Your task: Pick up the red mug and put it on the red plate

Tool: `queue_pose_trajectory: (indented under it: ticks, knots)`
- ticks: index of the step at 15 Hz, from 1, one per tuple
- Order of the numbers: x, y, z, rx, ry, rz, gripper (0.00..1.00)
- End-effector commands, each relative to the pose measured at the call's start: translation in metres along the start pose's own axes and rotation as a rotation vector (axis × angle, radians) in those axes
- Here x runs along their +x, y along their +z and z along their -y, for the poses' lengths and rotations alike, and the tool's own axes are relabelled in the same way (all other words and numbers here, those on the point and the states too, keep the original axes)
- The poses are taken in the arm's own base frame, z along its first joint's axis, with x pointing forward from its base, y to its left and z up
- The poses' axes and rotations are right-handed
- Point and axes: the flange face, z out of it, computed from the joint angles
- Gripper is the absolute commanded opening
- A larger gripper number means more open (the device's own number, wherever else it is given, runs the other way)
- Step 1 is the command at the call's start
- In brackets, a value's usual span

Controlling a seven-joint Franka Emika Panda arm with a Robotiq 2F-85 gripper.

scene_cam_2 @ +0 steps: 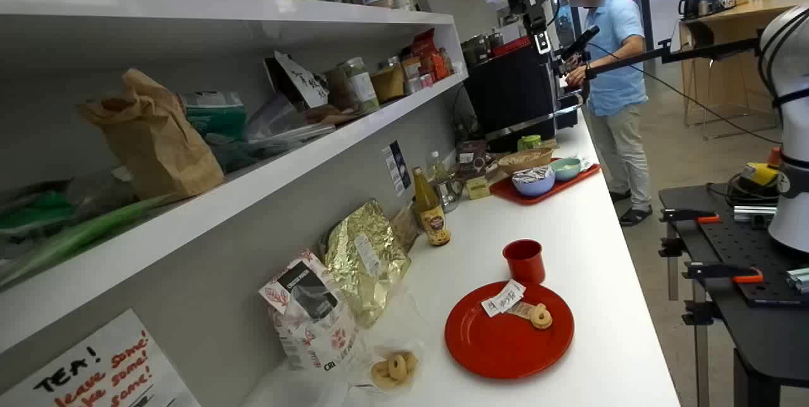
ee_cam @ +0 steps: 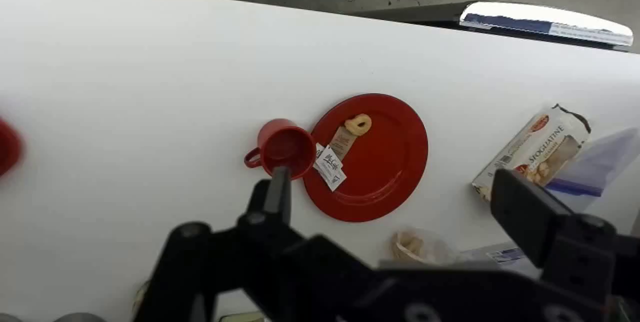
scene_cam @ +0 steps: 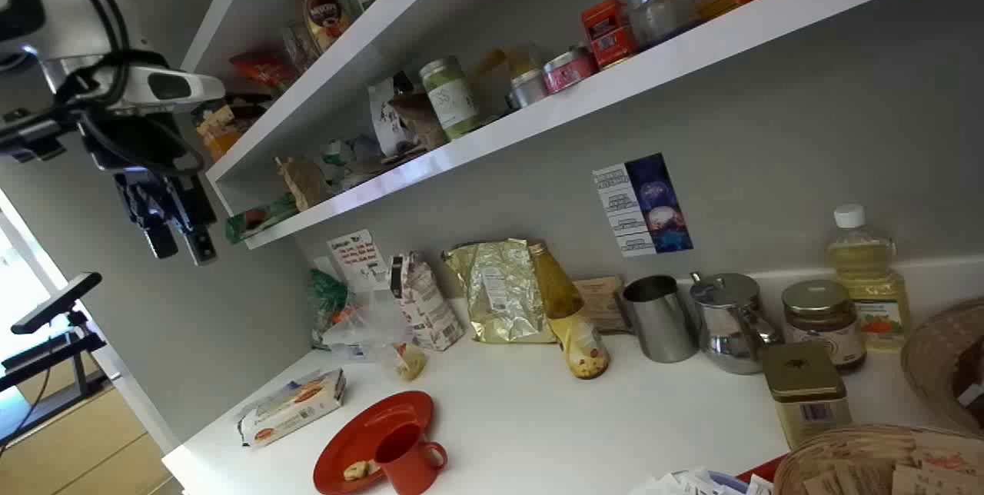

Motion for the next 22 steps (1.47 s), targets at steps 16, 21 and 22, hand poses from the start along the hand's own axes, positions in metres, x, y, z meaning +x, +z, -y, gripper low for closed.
queue_pose_trajectory:
  ticks: [16, 21, 22]
  knots:
    - [0.004, 0.015, -0.001, 0.003, 0.011, 0.026, 1.00]
    - [0.018, 0.048, 0.002, -0.006, 0.034, 0.057, 1.00]
    - [0.022, 0.064, 0.003, -0.009, 0.043, 0.074, 1.00]
